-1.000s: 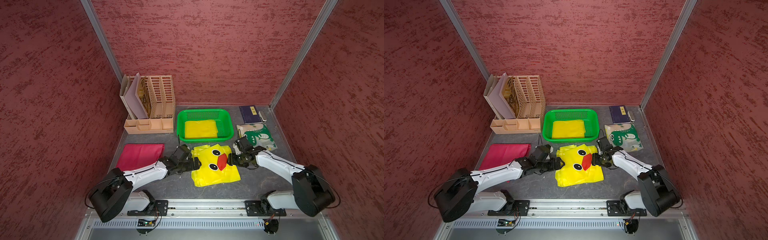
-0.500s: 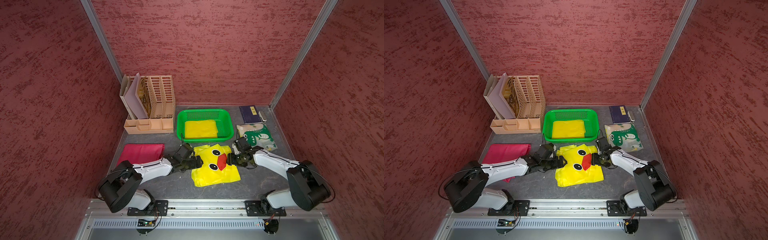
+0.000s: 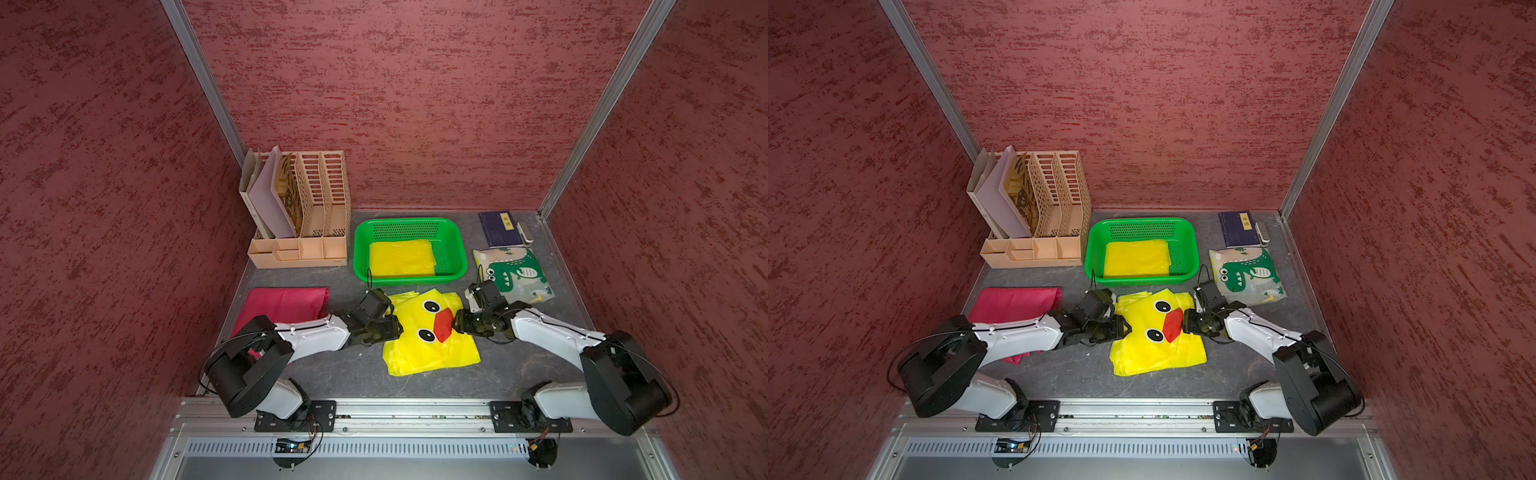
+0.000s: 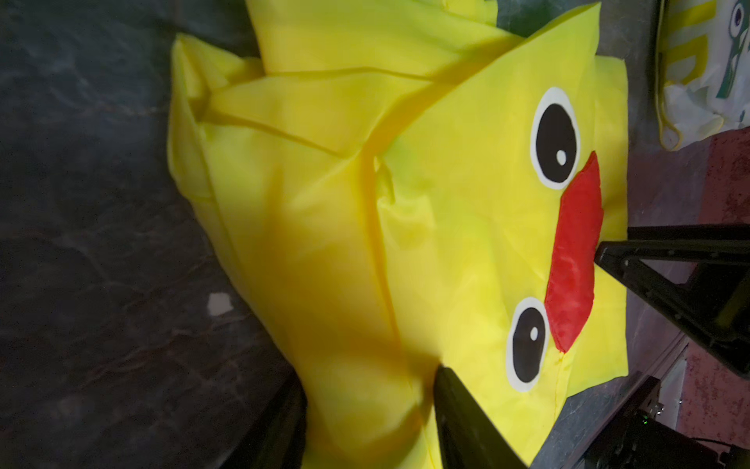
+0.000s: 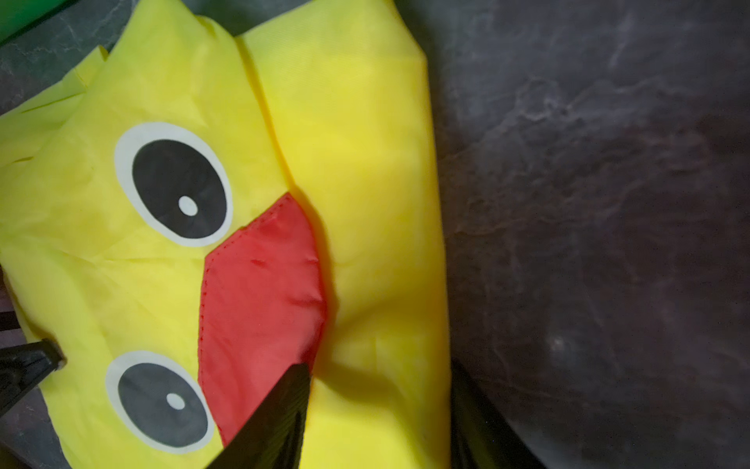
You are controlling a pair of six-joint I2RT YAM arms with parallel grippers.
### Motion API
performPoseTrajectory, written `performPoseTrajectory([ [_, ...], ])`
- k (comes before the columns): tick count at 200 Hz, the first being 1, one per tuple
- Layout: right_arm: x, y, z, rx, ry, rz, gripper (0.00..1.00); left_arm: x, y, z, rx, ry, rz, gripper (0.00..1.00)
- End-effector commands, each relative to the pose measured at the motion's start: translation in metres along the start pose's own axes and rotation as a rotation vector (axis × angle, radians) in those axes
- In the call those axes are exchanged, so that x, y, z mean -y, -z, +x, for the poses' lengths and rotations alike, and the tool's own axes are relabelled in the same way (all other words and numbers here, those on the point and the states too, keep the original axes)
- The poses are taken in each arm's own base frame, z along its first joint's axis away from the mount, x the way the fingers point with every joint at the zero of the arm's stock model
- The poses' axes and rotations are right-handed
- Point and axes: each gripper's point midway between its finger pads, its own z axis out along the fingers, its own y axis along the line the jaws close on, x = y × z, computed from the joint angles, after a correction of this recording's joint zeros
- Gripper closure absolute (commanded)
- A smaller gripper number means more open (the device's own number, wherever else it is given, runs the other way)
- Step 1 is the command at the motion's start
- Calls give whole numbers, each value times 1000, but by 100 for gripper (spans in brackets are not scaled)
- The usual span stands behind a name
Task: Put the folded raincoat in the basket
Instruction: Pick up the raincoat from the center of the board.
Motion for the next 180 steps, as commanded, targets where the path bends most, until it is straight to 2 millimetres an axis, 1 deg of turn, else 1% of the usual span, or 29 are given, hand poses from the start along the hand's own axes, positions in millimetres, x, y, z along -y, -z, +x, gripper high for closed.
performPoseTrajectory([
  [1, -1, -5, 16, -43, -17, -13, 50, 5, -3, 0, -11, -16, 6, 57],
  [14, -2, -4, 17, -41, -17, -13, 56, 6, -3, 1, -13, -17, 7, 61],
  [26, -3, -3, 17, -36, -15, -17, 66, 7, -3, 0, -10, -18, 7, 65],
  [47, -7, 1, 16, -26, -7, -24, 82, 9, 2, -1, -11, -22, 1, 66],
  [85, -11, 16, 12, 9, 3, -25, 100, 20, 19, -10, 16, -51, -7, 93],
  [114, -18, 34, 8, 44, 5, -37, 100, 28, 29, -16, 38, -57, 8, 100],
  [180, -36, 76, 0, 101, 30, -70, 100, 45, 55, -26, 72, -70, 31, 100],
])
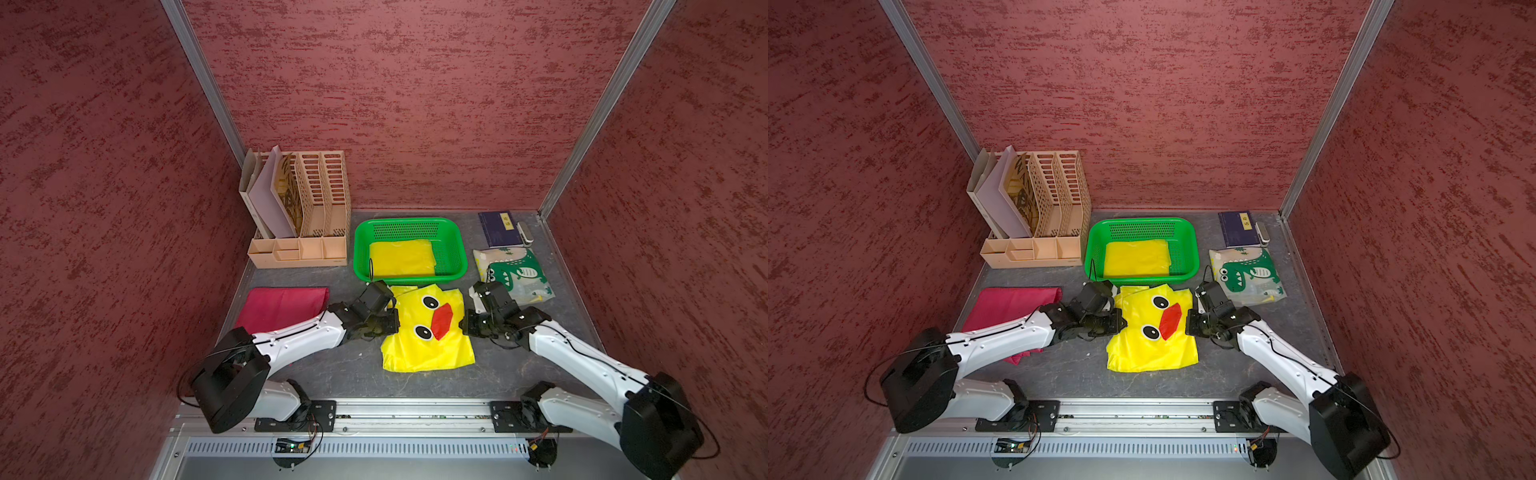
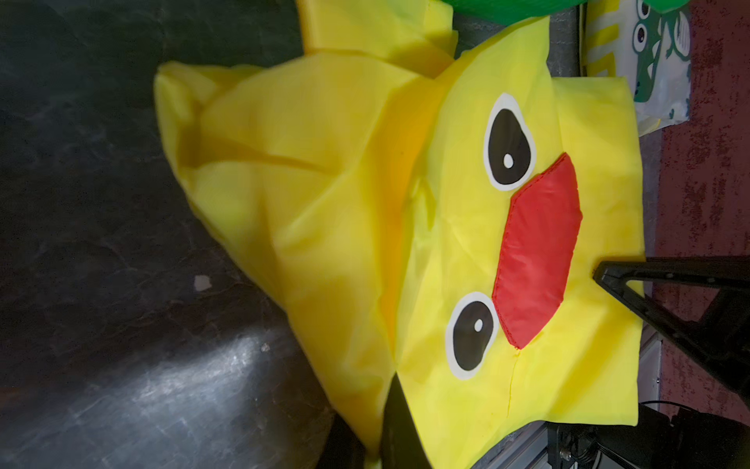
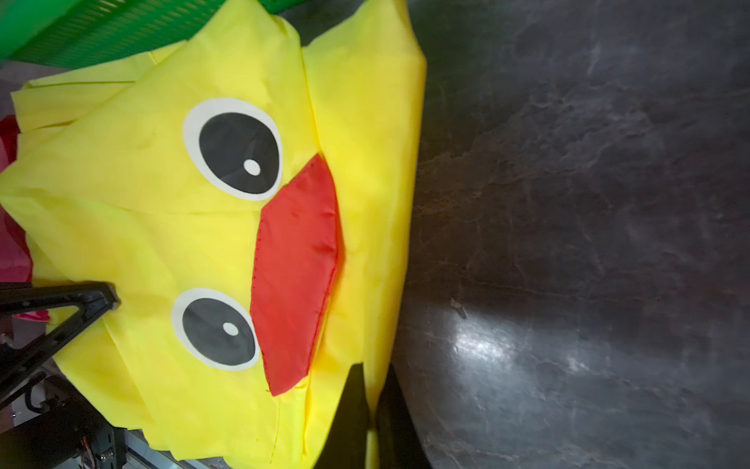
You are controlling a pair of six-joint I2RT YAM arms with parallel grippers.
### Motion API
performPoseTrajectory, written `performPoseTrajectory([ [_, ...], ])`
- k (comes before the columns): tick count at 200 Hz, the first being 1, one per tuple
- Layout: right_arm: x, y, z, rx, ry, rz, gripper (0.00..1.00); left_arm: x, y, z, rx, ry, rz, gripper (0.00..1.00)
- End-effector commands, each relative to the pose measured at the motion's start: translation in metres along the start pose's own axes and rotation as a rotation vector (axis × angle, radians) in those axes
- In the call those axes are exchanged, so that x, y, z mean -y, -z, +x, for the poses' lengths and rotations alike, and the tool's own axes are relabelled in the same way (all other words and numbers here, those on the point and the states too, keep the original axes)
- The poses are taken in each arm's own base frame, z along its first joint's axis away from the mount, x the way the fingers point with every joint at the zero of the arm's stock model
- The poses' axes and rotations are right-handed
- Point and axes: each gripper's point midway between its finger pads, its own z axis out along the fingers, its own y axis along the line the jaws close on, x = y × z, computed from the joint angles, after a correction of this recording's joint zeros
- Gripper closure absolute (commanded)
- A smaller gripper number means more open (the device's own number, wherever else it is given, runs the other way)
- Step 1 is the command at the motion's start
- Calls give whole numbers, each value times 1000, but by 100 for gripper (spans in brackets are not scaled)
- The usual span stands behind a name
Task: Put the folded raincoat in the basket
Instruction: Pick up the raincoat from the center of the board, then place the raincoat in the basket.
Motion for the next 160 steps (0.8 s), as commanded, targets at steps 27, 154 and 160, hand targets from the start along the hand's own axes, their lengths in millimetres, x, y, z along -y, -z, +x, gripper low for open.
performPoseTrajectory([
  [27, -12, 32, -11, 52, 3, 0, 100, 18, 23, -16, 57, -29, 14, 100],
  [154, -51, 70, -61, 136, 51, -19, 100, 57, 77, -66, 132, -123, 32, 100],
  [160, -53, 71, -65, 144, 57, -19, 100, 57, 80, -71, 143, -121, 35, 100],
])
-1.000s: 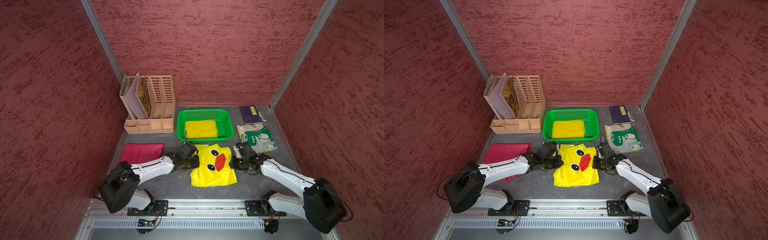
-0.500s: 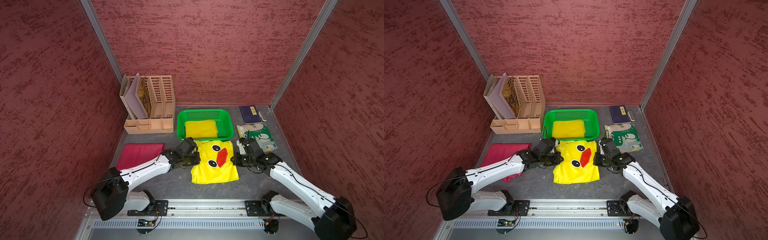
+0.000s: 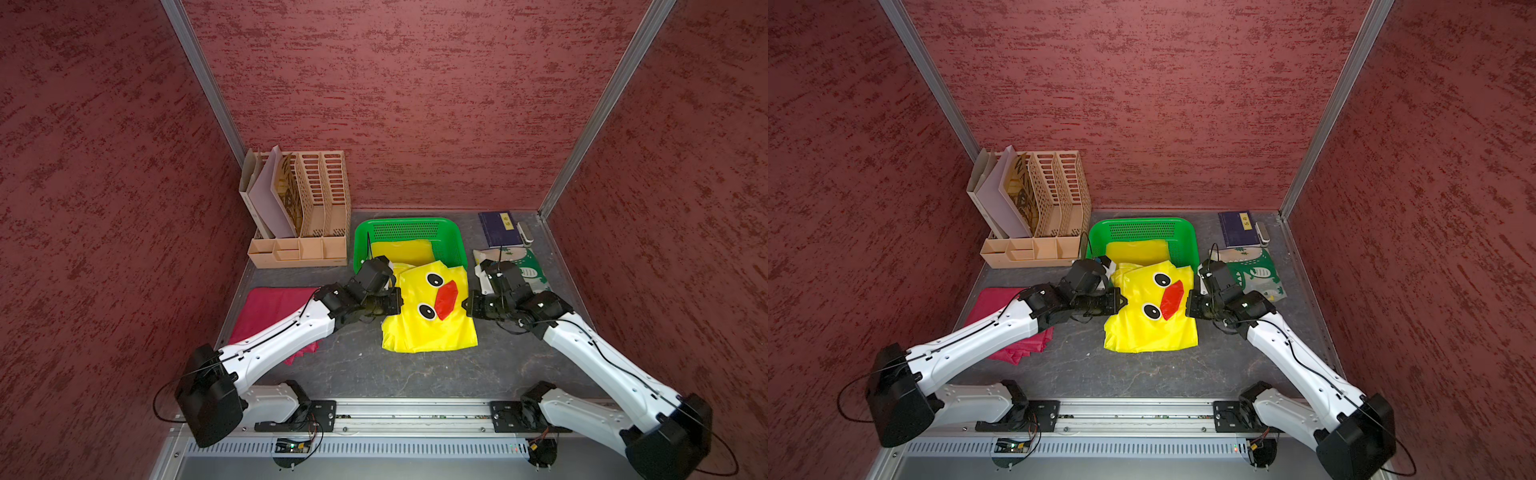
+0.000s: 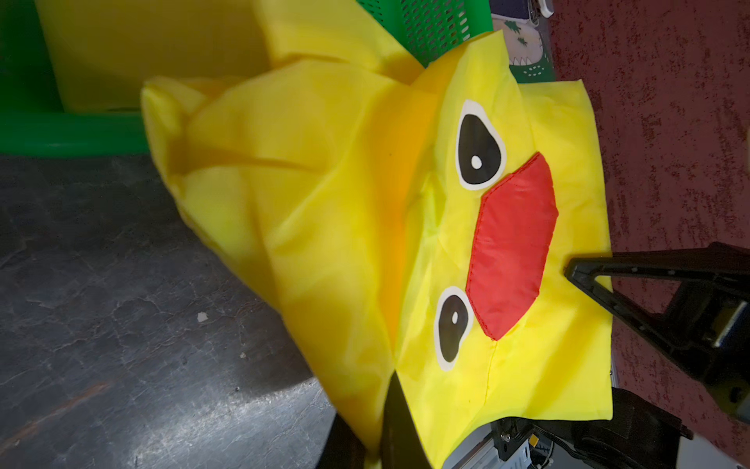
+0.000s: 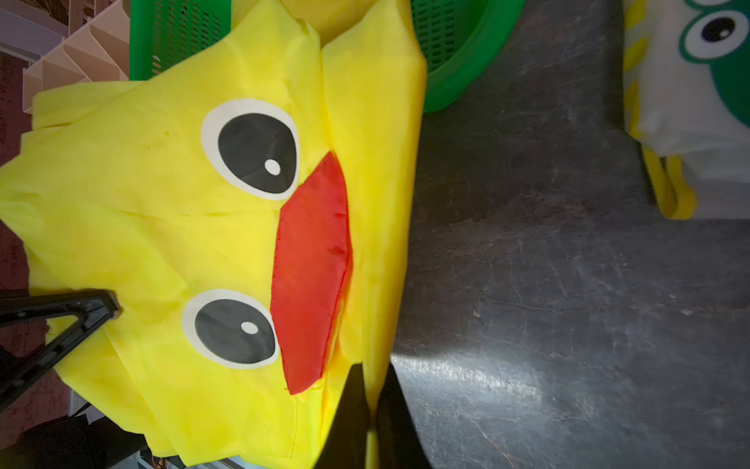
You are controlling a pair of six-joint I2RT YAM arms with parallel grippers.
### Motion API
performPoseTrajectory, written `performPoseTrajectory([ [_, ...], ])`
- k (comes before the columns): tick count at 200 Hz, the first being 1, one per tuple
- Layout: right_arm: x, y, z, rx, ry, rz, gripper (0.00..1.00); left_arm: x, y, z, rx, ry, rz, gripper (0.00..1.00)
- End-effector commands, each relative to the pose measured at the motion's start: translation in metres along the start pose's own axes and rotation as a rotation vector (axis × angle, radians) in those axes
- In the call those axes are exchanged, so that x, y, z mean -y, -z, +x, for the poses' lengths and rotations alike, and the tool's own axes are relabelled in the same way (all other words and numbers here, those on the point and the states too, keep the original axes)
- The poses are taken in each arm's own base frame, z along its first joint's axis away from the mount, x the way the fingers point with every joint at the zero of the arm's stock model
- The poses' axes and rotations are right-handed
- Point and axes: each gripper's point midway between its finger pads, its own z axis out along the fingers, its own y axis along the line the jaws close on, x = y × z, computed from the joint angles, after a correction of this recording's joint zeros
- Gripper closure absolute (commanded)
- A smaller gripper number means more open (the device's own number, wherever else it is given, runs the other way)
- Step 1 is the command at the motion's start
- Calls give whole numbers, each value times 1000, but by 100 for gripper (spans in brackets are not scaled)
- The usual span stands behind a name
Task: Put the folded raincoat in the basket
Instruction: Place the raincoat in the basket.
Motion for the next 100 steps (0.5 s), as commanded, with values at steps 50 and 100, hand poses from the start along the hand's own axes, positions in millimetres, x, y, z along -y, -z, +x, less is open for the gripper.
performPoseTrajectory([
  [50, -19, -5, -57, 53, 69, 16, 100, -15, 13, -51, 66, 24, 42, 100],
  [100, -33, -43, -108, 37, 52, -61, 100, -28, 1, -96, 112, 25, 37, 100],
])
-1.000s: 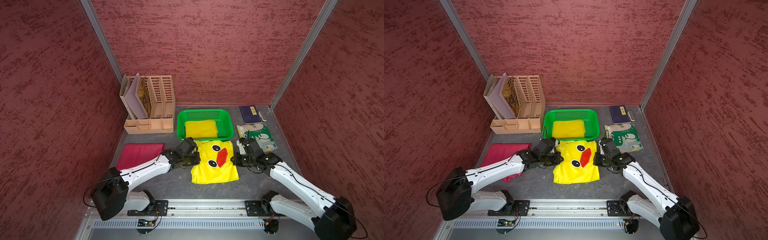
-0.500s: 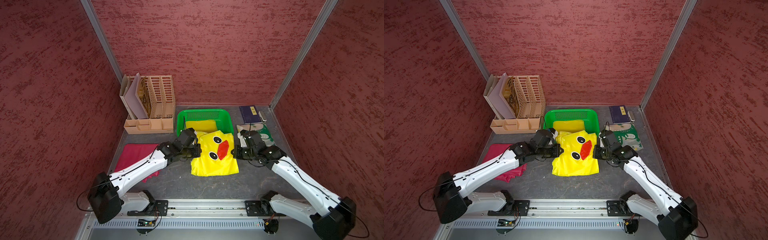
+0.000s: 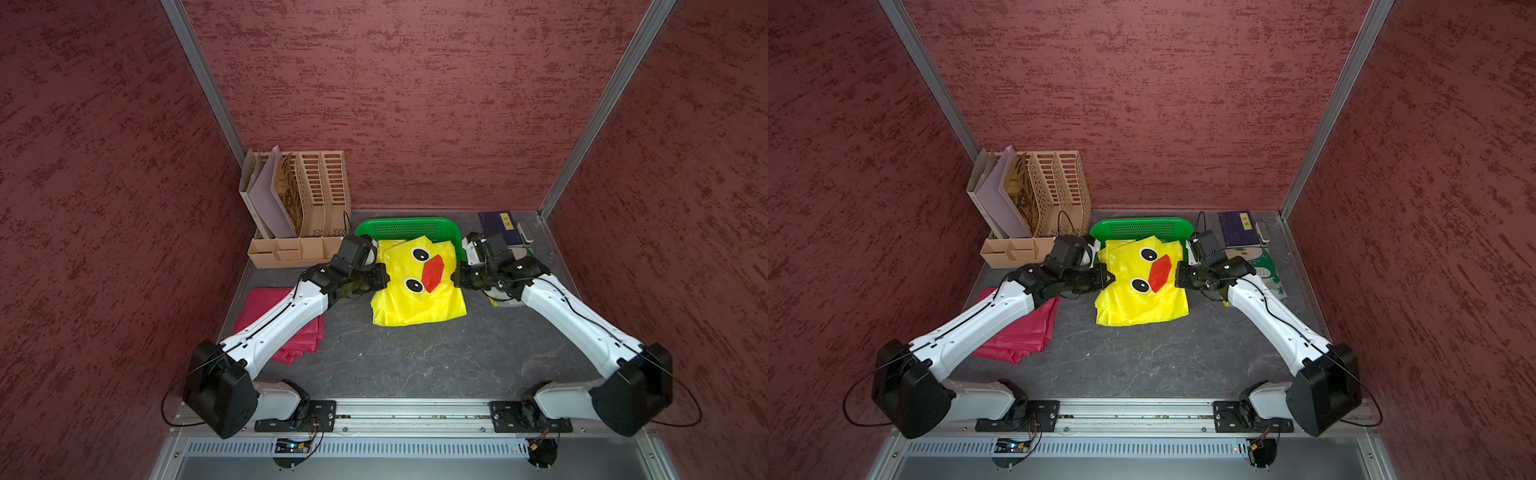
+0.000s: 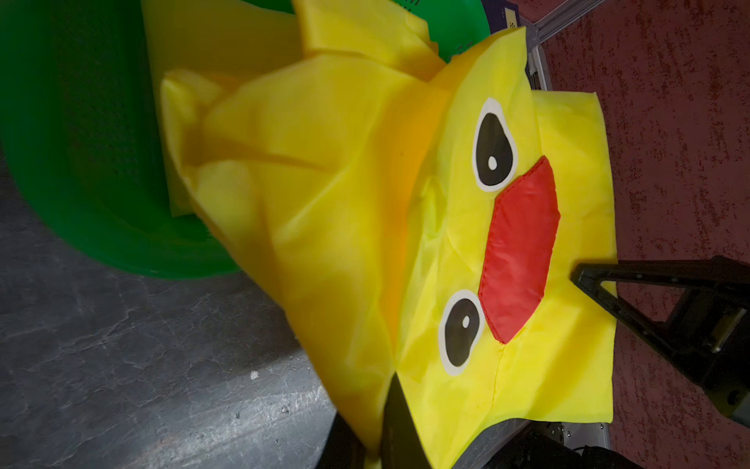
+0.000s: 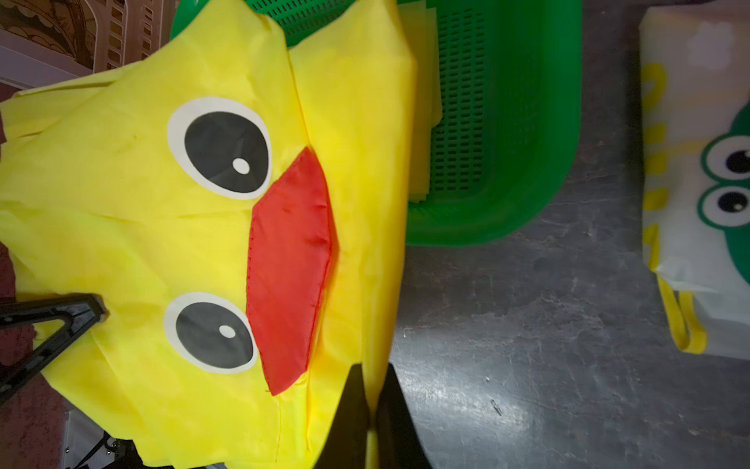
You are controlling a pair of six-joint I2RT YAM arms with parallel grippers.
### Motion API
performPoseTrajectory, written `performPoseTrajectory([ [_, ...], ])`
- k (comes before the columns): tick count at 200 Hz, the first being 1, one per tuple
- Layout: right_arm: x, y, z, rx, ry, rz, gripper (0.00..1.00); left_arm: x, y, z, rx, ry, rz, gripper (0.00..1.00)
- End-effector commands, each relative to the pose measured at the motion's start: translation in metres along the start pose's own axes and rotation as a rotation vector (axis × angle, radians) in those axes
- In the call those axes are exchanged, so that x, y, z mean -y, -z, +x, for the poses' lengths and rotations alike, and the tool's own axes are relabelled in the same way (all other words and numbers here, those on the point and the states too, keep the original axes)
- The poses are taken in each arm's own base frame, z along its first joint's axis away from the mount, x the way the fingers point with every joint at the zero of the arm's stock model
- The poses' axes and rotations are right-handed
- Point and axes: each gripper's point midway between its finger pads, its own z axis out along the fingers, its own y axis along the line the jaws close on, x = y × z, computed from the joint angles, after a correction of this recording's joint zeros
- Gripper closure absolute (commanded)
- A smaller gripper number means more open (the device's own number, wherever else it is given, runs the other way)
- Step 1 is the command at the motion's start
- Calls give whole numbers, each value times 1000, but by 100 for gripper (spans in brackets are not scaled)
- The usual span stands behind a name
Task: Put the folded raincoat in the basket
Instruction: Place the raincoat in the basket.
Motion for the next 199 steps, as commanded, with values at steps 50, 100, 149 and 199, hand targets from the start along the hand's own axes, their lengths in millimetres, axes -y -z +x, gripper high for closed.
performPoseTrajectory([
  [50, -11, -49, -85, 29, -9, -124, 100, -2, -41, -86, 59, -19, 77, 100],
  [100, 3, -96, -120, 3, -20, -129, 100, -28, -79, -128, 56, 17, 80, 100],
  [149, 32, -121, -131, -11, -45, -102, 100, -58, -101, -145, 43, 61, 61, 98],
  [199, 41, -142, -118, -44, -54, -103, 100, -85, -124, -126, -8, 96, -8, 96],
])
